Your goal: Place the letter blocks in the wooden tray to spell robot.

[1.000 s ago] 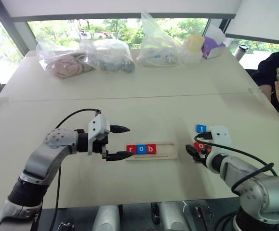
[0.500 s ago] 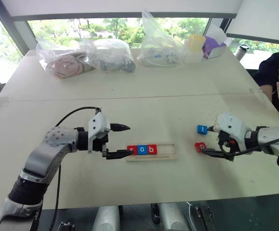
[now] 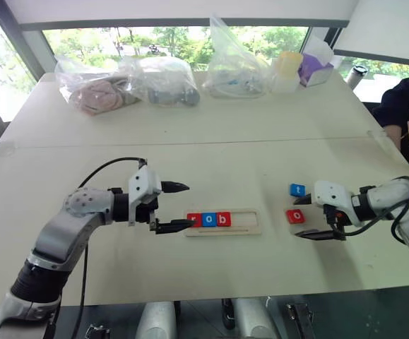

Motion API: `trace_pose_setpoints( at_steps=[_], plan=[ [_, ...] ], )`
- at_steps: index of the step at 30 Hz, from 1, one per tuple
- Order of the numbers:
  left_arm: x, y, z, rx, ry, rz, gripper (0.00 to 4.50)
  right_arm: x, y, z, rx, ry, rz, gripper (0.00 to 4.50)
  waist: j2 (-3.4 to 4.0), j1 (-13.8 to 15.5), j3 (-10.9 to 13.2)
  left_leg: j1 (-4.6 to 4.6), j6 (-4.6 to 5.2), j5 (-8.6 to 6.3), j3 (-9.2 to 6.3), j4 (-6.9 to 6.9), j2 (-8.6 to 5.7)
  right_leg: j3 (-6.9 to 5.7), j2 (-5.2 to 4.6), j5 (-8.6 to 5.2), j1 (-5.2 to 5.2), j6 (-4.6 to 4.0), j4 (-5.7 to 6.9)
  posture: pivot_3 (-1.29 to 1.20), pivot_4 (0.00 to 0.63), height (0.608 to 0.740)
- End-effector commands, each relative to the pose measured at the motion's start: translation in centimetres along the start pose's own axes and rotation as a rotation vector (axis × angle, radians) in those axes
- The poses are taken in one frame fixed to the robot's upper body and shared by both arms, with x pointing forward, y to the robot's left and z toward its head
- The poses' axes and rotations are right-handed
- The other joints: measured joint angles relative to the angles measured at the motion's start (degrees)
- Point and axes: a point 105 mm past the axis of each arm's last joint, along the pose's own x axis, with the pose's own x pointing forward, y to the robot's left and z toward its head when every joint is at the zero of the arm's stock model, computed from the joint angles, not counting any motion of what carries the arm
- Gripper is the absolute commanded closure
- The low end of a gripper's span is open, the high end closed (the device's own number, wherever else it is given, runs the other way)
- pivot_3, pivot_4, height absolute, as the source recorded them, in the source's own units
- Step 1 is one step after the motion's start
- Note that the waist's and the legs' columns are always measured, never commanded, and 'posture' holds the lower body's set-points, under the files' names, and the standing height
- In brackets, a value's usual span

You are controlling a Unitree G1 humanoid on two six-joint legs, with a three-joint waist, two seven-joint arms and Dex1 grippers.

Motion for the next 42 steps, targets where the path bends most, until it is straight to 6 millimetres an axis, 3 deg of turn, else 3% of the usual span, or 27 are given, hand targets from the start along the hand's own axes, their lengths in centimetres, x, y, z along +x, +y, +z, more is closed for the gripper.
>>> trace_pose_setpoints(
  at_steps=[1,2,5,10,14,18,22,31,42],
  plan=[
    [-0.4,0.0,1.1,0.047,-0.018,0.011,0.0,0.0,-0.9,-0.1,0.012,-0.006,-0.032,0.04,0.0,0.0,0.0,0.03,0.0,0.0,0.0,0.02,0.0,0.0,0.0,0.0,0.01,0.0,0.04,0.0,0.15,0.74],
    [-0.3,0.0,1.2,0.048,-0.018,0.011,0.0,0.1,-0.9,-0.2,0.019,-0.008,-0.032,0.04,0.0,0.0,0.0,0.04,0.0,0.0,0.0,0.05,0.0,0.0,0.0,0.0,0.03,0.0,0.06,0.0,0.15,0.74],
    [-0.3,0.1,1.2,0.048,-0.019,0.015,0.0,0.2,-1.2,-0.3,0.02,-0.01,-0.037,0.94,0.01,0.0,0.0,0.09,-0.01,0.0,0.0,0.1,0.0,0.01,0.0,0.01,0.09,-0.02,0.11,0.0,0.15,0.74],
    [-0.3,0.0,1.1,0.047,-0.019,0.02,0.0,0.2,-1.2,1.1,-0.006,-0.049,-0.032,3.4,0.01,0.0,0.0,0.1,-0.01,0.01,-0.01,0.11,0.0,0.01,0.0,0.01,0.1,-0.02,0.14,0.0,0.15,0.74],
    [-0.3,0.0,1.1,0.044,-0.021,0.021,0.0,0.2,-1.0,3.1,-0.075,-0.078,-0.034,3.39,0.01,-0.1,0.0,0.1,-0.01,0.01,0.0,0.1,0.0,0.02,0.01,0.12,0.08,-0.18,0.18,0.0,0.15,0.74],
    [-0.3,0.0,1.1,0.043,-0.022,0.022,0.0,0.4,-0.2,7.0,-0.147,-0.155,-0.001,3.39,0.01,-0.1,0.0,0.11,-0.01,0.01,-0.01,0.1,0.01,0.02,0.02,0.12,0.03,-0.18,0.29,0.0,0.15,0.74],
    [-0.4,-0.2,1.1,0.04,-0.023,0.024,0.0,2.0,1.3,9.0,-0.198,-0.178,0.04,3.39,0.01,0.0,0.0,0.11,-0.01,0.01,-0.03,0.13,0.01,0.02,0.02,0.11,-0.01,-0.18,0.41,0.0,0.15,0.74],
    [-0.3,-0.6,1.1,0.036,-0.028,0.024,0.0,5.1,1.9,10.5,-0.229,-0.186,0.061,3.39,0.01,0.0,0.0,0.09,-0.02,0.01,-0.02,0.19,0.0,0.02,0.0,0.12,-0.01,-0.2,0.44,0.0,0.15,0.74],
    [-0.5,-1.1,1.1,0.038,-0.025,-0.002,0.0,6.1,2.1,10.3,-0.235,-0.171,0.08,3.39,0.01,0.0,0.0,0.1,-0.02,0.01,-0.02,0.2,0.0,0.02,0.0,0.12,-0.02,-0.2,0.48,0.0,0.15,0.74]
  ],
)
